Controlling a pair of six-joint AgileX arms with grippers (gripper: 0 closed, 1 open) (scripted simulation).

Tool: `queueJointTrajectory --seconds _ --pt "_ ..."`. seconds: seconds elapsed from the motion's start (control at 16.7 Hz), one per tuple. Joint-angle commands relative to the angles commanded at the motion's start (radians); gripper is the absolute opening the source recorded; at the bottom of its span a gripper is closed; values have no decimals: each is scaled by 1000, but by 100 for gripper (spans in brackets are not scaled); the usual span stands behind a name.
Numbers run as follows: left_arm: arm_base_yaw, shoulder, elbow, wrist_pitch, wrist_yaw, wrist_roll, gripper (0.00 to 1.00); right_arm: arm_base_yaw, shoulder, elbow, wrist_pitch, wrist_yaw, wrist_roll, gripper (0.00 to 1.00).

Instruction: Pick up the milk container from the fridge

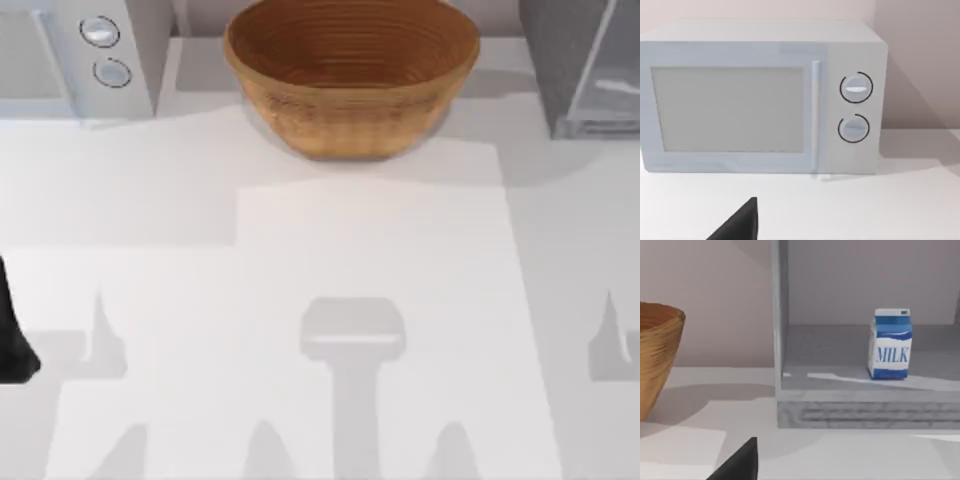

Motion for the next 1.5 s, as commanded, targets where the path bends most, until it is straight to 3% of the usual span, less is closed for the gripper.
queueJointTrajectory --seconds 0.24,0.42,0.66,1.2,1.5 --pt "0 0 0 0 0 0 100 -11 27 13 31 -14 0 100" --pt "0 0 0 0 0 0 100 -53 143 55 156 -64 2 100" --pt "0 0 0 0 0 0 100 -144 439 111 446 -159 10 100" --pt "0 0 0 0 0 0 100 -382 1401 144 1202 -383 34 100" --pt "0 0 0 0 0 0 100 -487 1714 164 1505 -474 26 100"
